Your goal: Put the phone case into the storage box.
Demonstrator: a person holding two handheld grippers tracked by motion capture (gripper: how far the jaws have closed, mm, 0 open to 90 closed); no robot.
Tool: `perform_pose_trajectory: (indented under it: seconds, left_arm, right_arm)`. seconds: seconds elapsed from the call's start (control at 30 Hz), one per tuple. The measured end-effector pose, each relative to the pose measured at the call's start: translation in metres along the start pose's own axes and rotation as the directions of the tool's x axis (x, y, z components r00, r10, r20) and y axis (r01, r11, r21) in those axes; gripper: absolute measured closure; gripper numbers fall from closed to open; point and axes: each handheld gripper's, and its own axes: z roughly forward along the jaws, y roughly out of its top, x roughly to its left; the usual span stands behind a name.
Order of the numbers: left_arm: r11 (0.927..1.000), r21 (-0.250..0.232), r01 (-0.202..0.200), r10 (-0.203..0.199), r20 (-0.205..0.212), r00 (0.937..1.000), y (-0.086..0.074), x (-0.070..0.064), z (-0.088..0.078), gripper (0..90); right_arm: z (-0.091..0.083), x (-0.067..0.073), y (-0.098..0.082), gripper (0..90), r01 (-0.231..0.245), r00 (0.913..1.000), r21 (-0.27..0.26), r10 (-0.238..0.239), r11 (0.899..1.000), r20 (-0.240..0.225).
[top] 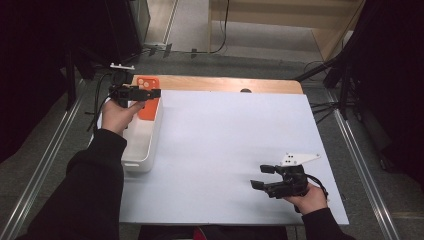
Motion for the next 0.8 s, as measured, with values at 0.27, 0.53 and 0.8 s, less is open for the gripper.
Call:
perform_pose_trajectory:
  seconds: [0.27, 0.53, 0.8]
  left_arm:
    - [0.999, 0.01, -0.044, 0.042, 0.095, 0.9946, -0.006, -0.009, -0.003, 8.3]
    - [0.9943, 0.02, -0.105, 0.101, 0.138, 0.9853, -0.014, -0.019, -0.008, 8.3]
    - [0.9907, 0.012, -0.135, 0.131, 0.185, 0.974, -0.022, -0.027, -0.011, 8.4]
  right_arm:
    - [0.0, 0.0, 0.0, 25.4, 0.002, 1.0, 0.003, -0.002, 1.0, -0.002]
    - [0.001, 0.0, 0.0, 25.4, 0.0, 1.0, 0.007, 0.0, 1.0, -0.005]
    - [0.001, 0.001, 0.0, 25.5, 0.0, 1.0, 0.009, 0.0, 1.0, -0.006]
